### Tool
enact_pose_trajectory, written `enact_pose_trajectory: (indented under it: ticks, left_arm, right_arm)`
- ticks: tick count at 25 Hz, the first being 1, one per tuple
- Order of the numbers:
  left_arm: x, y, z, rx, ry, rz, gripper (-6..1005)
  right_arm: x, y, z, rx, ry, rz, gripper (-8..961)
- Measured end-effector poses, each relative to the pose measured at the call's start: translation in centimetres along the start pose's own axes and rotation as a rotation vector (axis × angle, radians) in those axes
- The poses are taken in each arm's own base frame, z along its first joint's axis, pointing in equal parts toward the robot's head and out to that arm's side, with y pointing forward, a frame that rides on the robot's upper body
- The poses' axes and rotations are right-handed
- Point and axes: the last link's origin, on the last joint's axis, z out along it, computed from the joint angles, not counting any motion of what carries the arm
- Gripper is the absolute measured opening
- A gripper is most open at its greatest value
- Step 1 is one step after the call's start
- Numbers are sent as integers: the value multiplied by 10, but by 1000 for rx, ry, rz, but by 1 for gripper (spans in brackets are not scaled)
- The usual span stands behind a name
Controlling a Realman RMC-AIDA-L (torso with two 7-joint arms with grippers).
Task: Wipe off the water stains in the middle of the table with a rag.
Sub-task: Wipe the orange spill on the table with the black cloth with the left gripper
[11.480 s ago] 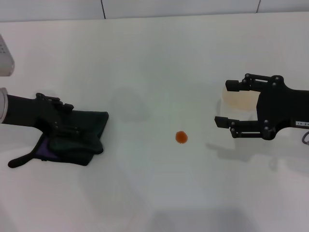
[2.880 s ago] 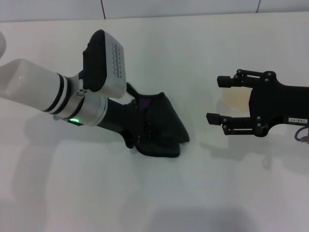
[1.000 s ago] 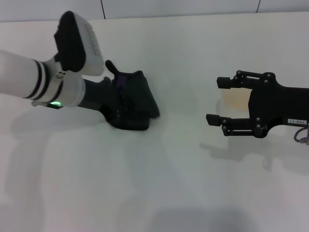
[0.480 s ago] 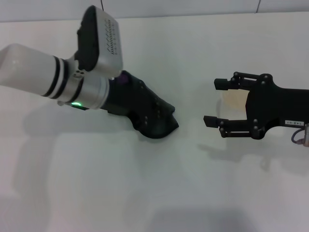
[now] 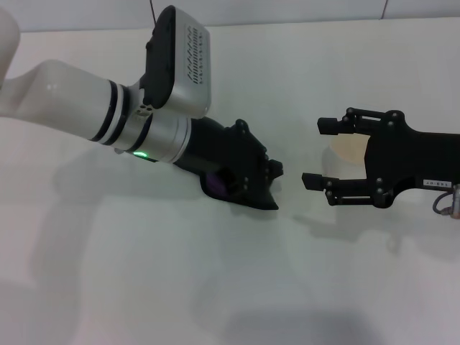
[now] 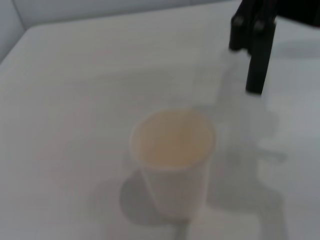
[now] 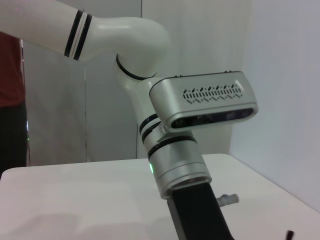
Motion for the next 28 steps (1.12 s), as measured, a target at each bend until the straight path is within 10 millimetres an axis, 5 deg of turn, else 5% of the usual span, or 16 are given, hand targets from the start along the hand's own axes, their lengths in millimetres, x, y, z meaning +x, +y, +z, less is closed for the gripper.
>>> enact_pose_trajectory:
  ticks: [17,28]
  left_arm:
    - [-15,15,23,-36,-133,45,68]
    - [-29,6,24,58,-197,8,76]
  right_arm:
    - [2,2,-1,-2,2,6,795]
    - [1,3,-1,-3,-6,10,795]
